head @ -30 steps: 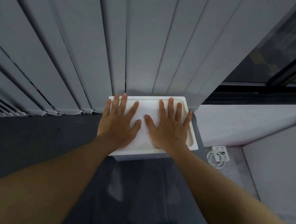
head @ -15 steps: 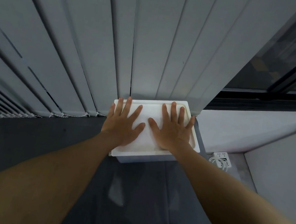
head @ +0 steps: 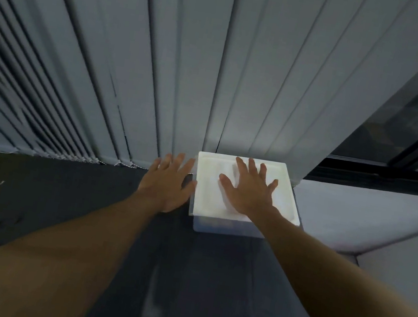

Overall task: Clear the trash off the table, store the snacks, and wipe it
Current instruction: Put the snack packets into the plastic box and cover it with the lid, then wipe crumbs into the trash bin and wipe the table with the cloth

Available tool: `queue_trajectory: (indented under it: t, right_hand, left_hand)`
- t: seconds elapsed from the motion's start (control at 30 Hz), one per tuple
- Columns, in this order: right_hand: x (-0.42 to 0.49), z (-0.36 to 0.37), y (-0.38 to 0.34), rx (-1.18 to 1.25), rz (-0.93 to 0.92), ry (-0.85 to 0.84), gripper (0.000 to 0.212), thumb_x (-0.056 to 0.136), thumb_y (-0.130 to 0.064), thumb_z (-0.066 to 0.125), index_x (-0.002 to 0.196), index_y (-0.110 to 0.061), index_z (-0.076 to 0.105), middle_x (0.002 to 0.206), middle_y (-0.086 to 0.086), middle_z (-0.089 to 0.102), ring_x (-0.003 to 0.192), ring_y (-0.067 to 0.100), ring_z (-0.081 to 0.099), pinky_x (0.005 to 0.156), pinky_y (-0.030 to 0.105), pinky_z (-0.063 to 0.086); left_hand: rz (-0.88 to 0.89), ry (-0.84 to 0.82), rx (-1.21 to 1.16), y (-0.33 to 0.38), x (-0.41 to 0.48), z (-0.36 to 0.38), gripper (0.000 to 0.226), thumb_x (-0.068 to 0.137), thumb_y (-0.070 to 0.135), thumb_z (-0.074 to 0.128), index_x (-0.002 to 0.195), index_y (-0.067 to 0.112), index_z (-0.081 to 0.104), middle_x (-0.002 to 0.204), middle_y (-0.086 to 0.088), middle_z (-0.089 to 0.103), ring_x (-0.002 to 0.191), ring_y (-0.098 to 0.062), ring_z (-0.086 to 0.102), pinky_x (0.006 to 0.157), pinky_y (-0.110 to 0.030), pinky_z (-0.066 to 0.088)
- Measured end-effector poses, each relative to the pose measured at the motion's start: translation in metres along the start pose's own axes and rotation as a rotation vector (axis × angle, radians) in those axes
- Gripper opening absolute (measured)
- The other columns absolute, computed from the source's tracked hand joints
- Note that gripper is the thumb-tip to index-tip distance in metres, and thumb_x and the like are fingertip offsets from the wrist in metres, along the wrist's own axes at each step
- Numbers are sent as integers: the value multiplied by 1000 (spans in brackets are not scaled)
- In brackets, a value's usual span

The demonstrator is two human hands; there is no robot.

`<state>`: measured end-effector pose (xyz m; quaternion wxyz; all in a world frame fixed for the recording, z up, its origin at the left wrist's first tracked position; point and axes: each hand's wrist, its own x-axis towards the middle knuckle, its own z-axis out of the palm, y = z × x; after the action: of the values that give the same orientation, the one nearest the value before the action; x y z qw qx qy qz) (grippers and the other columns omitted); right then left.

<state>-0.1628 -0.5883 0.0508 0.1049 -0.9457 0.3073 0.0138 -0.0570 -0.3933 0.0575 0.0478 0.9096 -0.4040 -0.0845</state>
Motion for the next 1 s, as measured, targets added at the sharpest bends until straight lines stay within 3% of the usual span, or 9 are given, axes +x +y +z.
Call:
queue_trajectory:
  t: [0.37,0.57,0.8,1.0]
  right_hand:
    - [-62,2,-108,122,-209,21,66,98,-66,22,155,-32,22,165,2,16,152,30,5,119,59,1]
    - [-101,15,-135,143,-243,30,64,99,-63,25,154,-29,24,164,2,20,152,28,8,121,55,3]
    - [-156,43,-94,200,-91,49,63,100,-59,30,153,-24,31,160,7,30,150,32,15,120,55,12]
    - [-221,82,-28,201,152,-51,65,100,-61,30,155,-26,27,162,3,26,151,32,11,120,54,15]
  left_hand:
    - [-162,-3,-59,-72,-104,-19,67,99,59,15,157,29,0,166,-1,-3,152,-24,-6,123,-45,-1]
    - [-149,-44,-47,-95,-145,-9,67,99,59,12,157,30,-5,165,-1,-8,152,-25,-9,123,-46,-2]
    - [-29,-119,-76,-73,-158,30,66,99,58,16,156,33,-6,165,2,-7,152,-22,-8,123,-43,-3]
    - [118,-232,-48,-27,-171,87,66,100,56,18,157,30,-4,165,-1,-6,152,-25,-8,123,-44,-1]
